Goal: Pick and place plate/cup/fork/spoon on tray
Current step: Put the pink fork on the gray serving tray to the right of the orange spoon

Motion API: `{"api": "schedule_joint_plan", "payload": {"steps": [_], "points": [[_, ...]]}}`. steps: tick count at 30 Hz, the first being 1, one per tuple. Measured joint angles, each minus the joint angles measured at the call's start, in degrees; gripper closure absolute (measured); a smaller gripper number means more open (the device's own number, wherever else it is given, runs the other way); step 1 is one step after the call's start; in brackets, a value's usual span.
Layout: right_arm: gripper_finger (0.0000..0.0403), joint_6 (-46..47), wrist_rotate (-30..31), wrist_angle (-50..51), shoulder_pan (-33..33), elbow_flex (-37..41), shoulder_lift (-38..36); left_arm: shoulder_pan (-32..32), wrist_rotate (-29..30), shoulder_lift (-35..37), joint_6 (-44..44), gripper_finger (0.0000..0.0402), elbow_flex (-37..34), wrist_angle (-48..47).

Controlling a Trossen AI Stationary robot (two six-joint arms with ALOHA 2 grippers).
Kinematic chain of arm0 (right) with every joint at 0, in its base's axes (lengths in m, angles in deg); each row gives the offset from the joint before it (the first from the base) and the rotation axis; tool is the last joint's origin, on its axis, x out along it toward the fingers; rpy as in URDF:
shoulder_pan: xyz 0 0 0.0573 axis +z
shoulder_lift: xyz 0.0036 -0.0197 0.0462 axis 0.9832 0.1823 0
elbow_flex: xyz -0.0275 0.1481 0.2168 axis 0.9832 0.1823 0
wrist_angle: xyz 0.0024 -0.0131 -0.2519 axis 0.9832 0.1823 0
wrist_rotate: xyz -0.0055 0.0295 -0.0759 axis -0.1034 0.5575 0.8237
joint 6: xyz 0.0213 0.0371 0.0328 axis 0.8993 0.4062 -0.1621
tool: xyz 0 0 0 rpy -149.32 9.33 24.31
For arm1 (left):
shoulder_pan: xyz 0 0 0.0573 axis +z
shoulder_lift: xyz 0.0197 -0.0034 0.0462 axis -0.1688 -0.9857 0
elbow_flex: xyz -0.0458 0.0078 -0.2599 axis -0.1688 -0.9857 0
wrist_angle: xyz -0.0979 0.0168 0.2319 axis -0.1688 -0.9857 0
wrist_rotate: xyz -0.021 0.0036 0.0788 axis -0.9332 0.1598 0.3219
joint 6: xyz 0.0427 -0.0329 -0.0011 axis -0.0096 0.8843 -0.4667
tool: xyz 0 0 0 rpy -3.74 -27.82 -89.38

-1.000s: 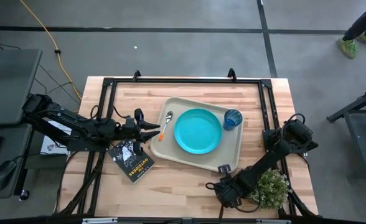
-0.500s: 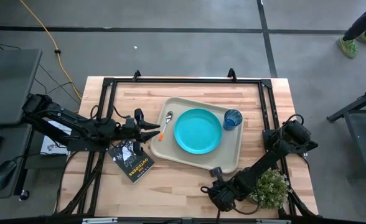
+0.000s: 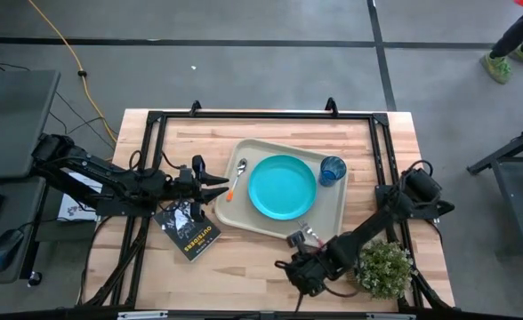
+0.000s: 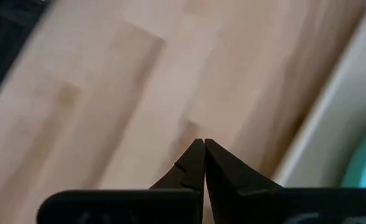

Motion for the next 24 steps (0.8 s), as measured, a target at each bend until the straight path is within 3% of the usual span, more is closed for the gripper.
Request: {"api": "schedule_joint_plan", "payload": {"steps": [5, 15, 24], "points": [[0.0403, 5.4, -0.1, 6.6, -1.5, 0.0, 0.0, 0.0, 0.0, 0.0, 0.0, 0.0304, 0.0, 0.0], [0.0401, 21.7, -0.5, 30.9, -1.5, 0.0, -1.3, 0.0, 0.0, 0.0, 0.0, 0.0304, 0.0, 0.0], [0.0401, 25.9, 0.0, 34.6, -2.5, 4.9, -3.7, 0.0, 0.0, 0.0, 0.4, 0.0304, 0.0, 0.0]]}}
